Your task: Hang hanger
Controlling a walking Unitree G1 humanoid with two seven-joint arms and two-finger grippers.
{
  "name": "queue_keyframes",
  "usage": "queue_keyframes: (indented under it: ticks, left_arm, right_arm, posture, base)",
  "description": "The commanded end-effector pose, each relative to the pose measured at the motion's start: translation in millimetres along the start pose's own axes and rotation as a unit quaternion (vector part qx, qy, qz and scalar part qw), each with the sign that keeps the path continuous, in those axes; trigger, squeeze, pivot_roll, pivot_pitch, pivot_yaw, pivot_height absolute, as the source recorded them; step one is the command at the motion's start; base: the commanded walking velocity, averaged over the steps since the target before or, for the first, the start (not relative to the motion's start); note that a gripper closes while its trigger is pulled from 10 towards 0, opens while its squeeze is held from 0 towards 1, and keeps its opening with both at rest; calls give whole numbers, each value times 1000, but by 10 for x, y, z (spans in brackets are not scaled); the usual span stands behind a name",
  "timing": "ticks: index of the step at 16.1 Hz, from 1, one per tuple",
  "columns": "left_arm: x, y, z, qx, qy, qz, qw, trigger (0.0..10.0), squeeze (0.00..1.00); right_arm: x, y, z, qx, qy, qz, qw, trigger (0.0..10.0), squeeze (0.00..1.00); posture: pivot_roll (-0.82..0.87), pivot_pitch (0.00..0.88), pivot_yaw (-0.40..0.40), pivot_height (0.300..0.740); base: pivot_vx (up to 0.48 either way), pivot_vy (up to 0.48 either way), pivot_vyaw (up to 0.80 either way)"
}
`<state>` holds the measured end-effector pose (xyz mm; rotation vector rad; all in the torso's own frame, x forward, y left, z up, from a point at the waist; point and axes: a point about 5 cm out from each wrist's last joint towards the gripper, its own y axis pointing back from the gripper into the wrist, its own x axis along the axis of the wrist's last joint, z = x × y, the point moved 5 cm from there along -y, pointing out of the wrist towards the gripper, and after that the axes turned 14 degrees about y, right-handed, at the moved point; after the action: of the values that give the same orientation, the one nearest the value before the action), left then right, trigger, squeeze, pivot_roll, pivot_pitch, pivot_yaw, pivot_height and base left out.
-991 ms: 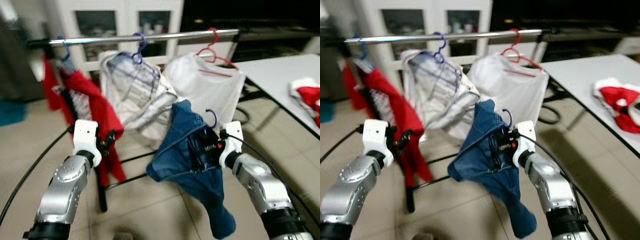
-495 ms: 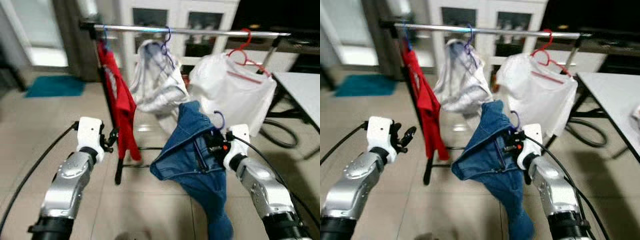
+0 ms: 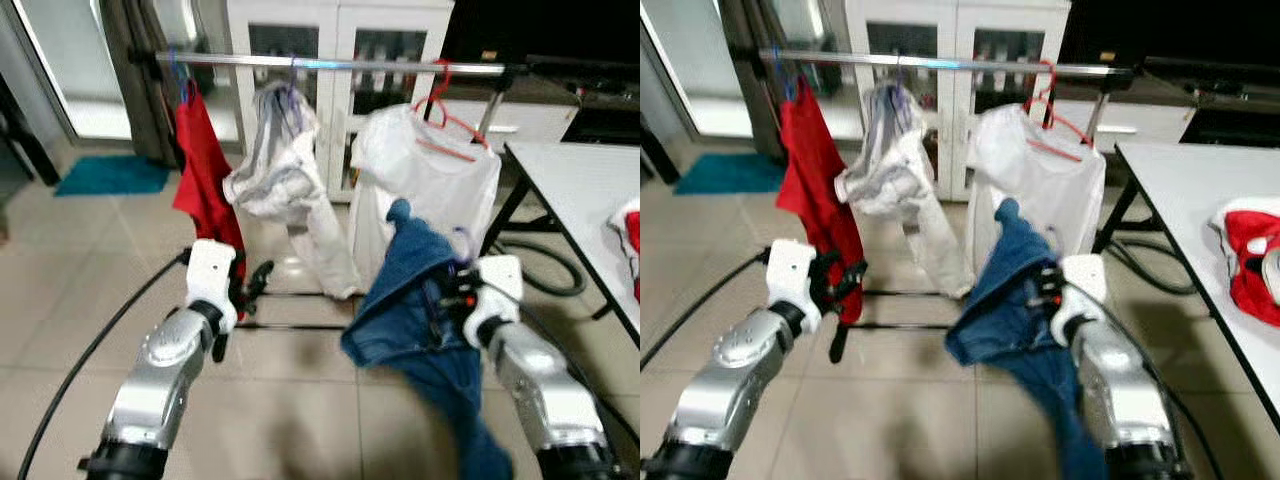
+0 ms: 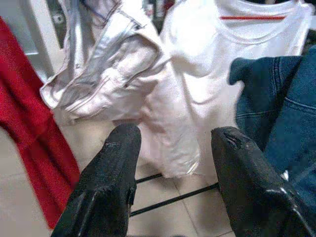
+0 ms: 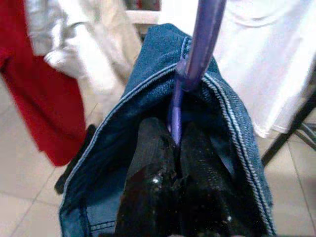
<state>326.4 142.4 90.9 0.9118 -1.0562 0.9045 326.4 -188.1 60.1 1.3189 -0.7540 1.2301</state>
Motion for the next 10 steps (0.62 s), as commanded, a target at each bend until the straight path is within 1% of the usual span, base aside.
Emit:
queue_keyframes:
  ticks: [1,2,5,6,10]
  left_arm:
    - [39,26,-23,0,-2,8,1000,10000,0]
    - [41,42,-31,0,-2,9,1000,10000,0]
    - [56,73,-59,3,-6,11,1000,10000,0]
    - [62,84,-73,3,-10,9,1000,10000,0]
    - [68,104,-90,-1,-17,4,1000,10000,0]
  right_arm:
    - [157,-45,-16,1,-13,25,1000,10000,0]
    - [164,-63,-28,0,-24,27,999,10000,0]
    - [175,-82,-90,15,-32,28,999,10000,0]
    - [177,-95,-115,21,-29,28,999,10000,0]
    - [217,-132,-103,24,-30,31,999,10000,0]
  posture:
    - [30,0,-23,740]
    - [40,0,-31,740]
    - [45,0,-33,740]
    - [47,0,-32,740]
    - [46,0,-27,740]
  base:
    - [461,0,0]
    - [469,0,0]
    - [470,0,0]
    - [472,0,0]
    - [478,0,0]
